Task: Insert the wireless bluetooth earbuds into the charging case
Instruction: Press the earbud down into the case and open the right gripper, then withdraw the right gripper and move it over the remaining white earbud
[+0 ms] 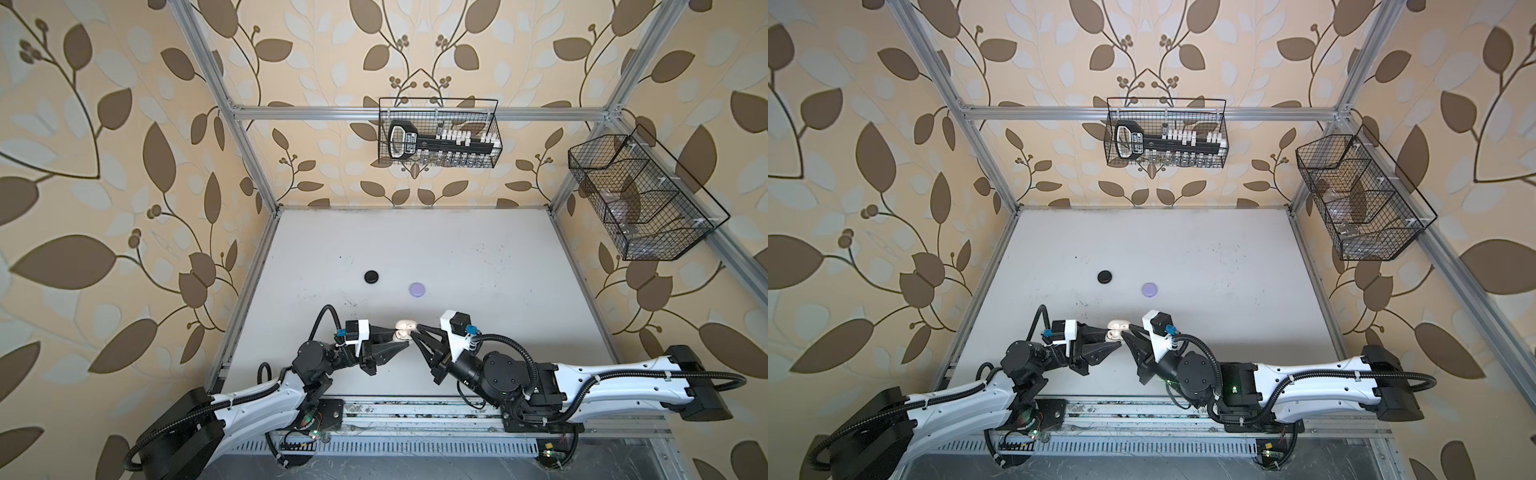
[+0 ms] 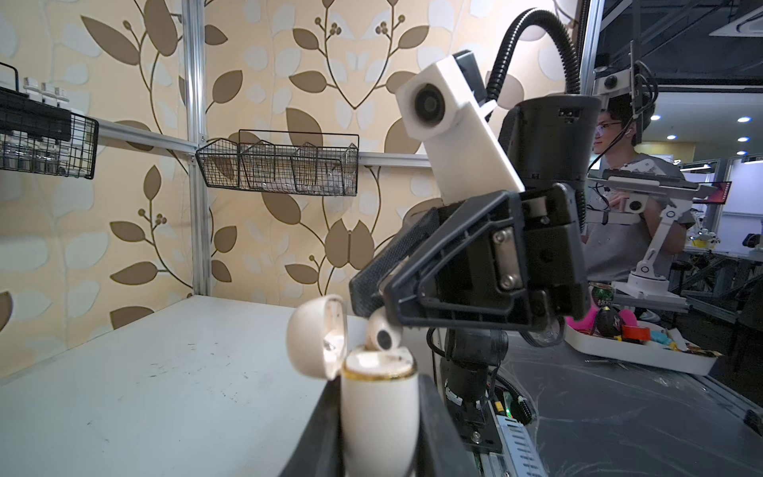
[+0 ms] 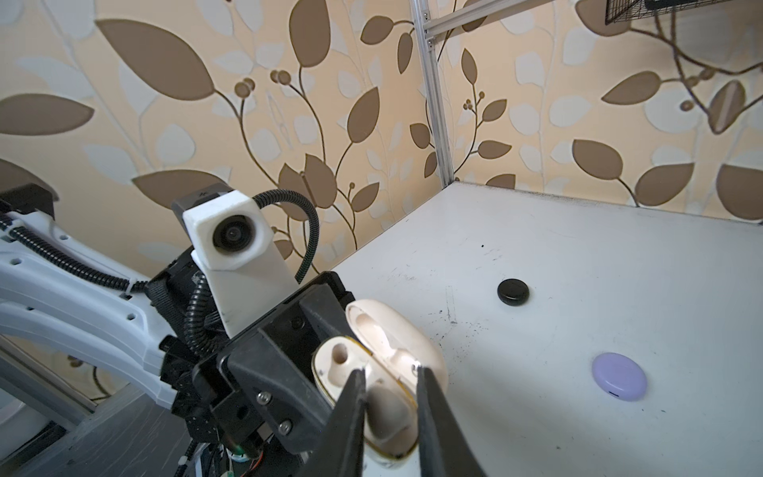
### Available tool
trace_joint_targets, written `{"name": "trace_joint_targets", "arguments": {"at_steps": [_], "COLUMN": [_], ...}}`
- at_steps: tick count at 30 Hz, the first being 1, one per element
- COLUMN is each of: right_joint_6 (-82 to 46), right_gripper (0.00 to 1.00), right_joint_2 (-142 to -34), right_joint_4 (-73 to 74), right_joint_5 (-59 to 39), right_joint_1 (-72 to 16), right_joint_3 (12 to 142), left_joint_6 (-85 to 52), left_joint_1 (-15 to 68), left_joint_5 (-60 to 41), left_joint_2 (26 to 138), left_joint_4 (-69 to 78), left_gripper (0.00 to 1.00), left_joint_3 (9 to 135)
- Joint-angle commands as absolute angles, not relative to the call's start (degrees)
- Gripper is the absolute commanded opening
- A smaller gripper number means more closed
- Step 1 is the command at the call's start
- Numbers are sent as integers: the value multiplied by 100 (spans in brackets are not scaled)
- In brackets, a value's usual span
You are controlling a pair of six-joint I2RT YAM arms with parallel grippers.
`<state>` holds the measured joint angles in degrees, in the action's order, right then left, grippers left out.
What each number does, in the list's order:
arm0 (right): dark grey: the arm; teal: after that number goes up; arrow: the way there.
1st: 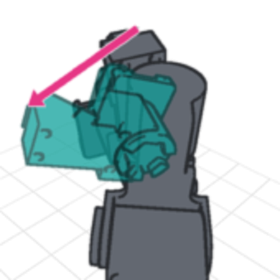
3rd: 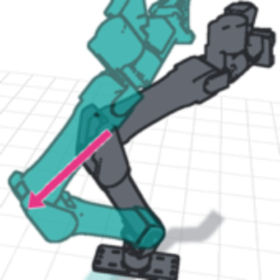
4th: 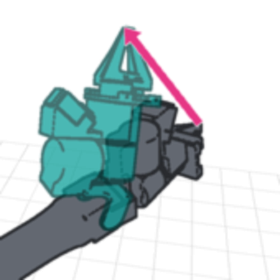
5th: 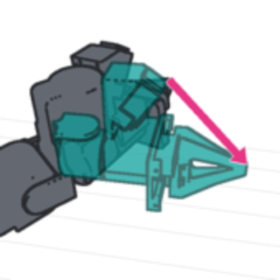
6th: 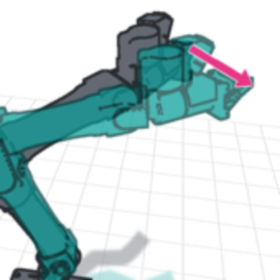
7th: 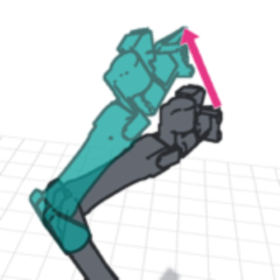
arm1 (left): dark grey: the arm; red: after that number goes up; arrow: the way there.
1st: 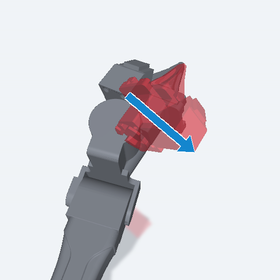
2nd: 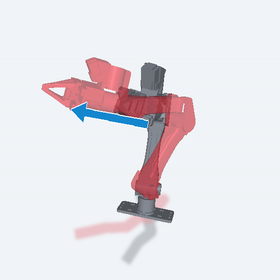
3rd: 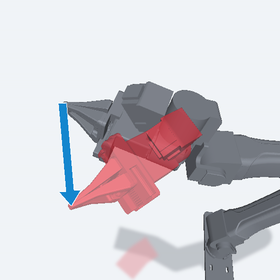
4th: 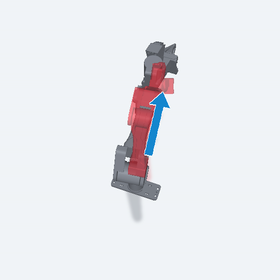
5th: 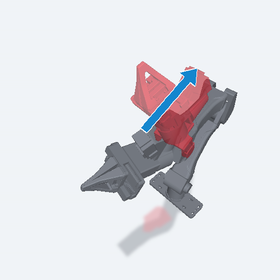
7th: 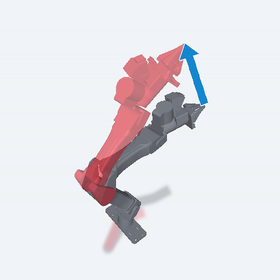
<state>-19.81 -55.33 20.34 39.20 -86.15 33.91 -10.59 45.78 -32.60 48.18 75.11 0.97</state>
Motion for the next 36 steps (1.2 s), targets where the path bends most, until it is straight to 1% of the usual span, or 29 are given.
{"name": "trace_joint_targets", "arguments": {"at_steps": [1,10,14,15,16,18,19,23,26,28,30,32,34,36], "right_joint_6": [-2153,-2424,-2494,-2505,-2502,-2483,-2494,-2540,-2719,-3047,-3389,-3516,-3403,-3301], "right_gripper": [20,18,18,19,23,35,40,49,59,61,62,62,63,66], "right_joint_2": [-5619,-5722,-5688,-5630,-5552,-5317,-5158,-4574,-4295,-4288,-4402,-4554,-4753,-5023], "right_joint_4": [1932,1942,1820,1721,1606,1326,1123,34,-976,-1953,-2807,-3318,-3473,-3559], "right_joint_5": [4094,4050,4036,4020,4011,4070,4138,4552,4812,4748,4420,3757,2806,2085], "right_joint_1": [-8622,-8622,-8622,-8622,-8630,-8631,-8634,-8609,-8442,-8002,-7344,-6531,-5668,-5035], "right_joint_3": [3568,3586,3633,3677,3740,3840,3911,4277,4592,4900,5121,5176,5054,4925], "left_joint_6": [-967,-945,-928,-917,-900,-879,-862,-781,-665,-586,-516,-427,-331,-274], "left_joint_1": [4577,4579,4578,4574,4579,4571,4575,4579,4577,4575,4579,4575,4572,4571], "left_joint_5": [-3393,-3340,-3306,-3290,-3267,-3222,-3202,-3110,-2985,-2912,-2868,-2794,-2665,-2540], "left_joint_2": [4795,4843,4836,4826,4821,4812,4795,4723,4619,4509,4395,4284,4163,4043], "left_joint_4": [8024,8073,8077,8079,8069,8048,8035,7967,7818,7677,7479,7274,7115,7030], "left_gripper": [0,0,0,0,0,0,0,0,0,0,0,0,0,0], "left_joint_3": [127,113,97,89,73,66,52,15,-16,-35,-34,-27,-60,-106]}}
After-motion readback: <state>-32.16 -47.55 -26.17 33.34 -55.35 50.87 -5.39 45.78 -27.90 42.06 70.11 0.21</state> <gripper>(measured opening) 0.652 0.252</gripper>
